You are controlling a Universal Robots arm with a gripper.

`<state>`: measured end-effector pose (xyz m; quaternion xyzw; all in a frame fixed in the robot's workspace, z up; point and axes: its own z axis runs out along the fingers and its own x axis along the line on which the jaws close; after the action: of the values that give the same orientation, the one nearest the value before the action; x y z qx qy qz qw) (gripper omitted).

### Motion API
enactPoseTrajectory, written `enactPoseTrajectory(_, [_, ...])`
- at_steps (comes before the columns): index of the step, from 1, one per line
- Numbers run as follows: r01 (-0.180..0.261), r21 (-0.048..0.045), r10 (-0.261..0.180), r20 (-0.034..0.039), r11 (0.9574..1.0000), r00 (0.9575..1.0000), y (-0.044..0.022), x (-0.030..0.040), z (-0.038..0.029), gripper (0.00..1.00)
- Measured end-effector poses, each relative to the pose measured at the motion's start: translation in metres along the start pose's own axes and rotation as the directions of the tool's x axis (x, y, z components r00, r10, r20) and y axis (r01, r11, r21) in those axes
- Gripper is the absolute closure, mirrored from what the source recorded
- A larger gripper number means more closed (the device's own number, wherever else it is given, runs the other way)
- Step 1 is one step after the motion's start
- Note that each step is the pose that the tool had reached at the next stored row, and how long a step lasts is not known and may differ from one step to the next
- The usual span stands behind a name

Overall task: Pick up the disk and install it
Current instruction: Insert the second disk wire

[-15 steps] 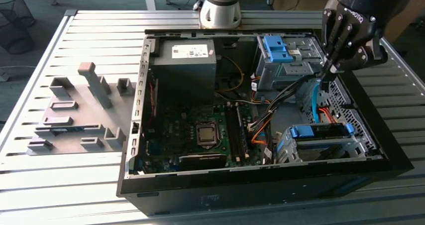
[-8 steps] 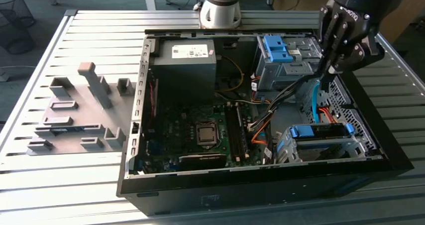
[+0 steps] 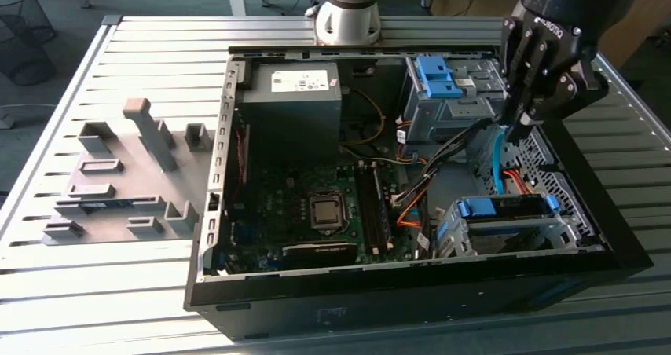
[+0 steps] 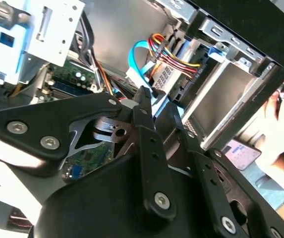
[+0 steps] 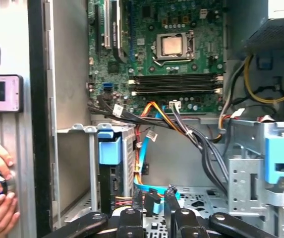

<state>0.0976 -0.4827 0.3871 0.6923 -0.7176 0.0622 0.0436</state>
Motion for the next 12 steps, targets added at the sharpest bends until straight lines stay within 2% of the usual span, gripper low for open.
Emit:
enactPoseTrajectory(10, [-0.002,0.0018,0.002,-0.0588,1.0000,0.9983,0.0003,-0.0026,0.0092,0.69])
enactPoseTrajectory(12, [-0.002,0.0021,0.002,-0.0684,1.0000,0.9977,0.0004,-0.0032,0.0112,0.69])
